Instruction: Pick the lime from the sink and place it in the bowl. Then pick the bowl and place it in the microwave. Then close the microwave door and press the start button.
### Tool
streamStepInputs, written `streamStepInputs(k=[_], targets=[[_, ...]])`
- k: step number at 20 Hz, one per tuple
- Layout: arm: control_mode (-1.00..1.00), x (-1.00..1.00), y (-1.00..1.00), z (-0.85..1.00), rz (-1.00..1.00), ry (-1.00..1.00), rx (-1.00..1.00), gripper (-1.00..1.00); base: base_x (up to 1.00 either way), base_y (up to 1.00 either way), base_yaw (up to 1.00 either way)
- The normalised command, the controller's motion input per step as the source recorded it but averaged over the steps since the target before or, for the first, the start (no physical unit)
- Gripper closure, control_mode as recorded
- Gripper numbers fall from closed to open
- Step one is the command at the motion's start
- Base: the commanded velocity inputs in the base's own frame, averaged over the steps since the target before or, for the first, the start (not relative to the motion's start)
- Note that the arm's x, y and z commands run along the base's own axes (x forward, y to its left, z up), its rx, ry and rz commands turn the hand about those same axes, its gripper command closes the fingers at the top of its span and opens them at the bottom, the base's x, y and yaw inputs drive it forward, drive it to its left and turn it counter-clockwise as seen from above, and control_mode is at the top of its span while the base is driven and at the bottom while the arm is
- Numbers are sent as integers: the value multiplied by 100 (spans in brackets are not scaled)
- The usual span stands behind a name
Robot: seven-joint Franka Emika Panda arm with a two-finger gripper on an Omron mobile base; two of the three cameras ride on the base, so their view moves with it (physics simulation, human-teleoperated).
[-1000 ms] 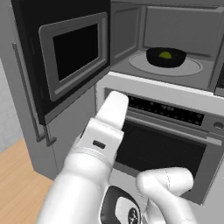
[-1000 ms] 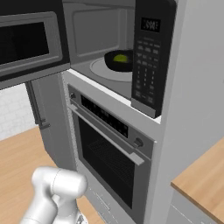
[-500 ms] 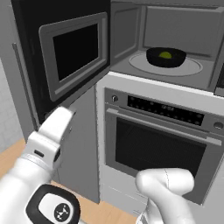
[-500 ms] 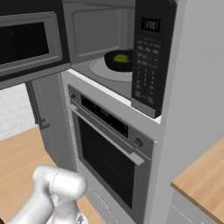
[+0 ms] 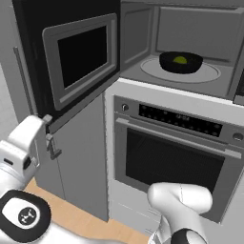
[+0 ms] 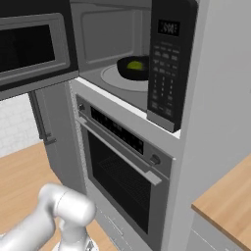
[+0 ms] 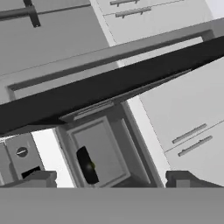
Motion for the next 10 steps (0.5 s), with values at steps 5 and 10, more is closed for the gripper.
streamStepInputs(k=[5,10], targets=[[-100,38,58,-35,0,0,0,-100,0,0,0],[-100,89,33,-31,0,1,0,-100,0,0,0]])
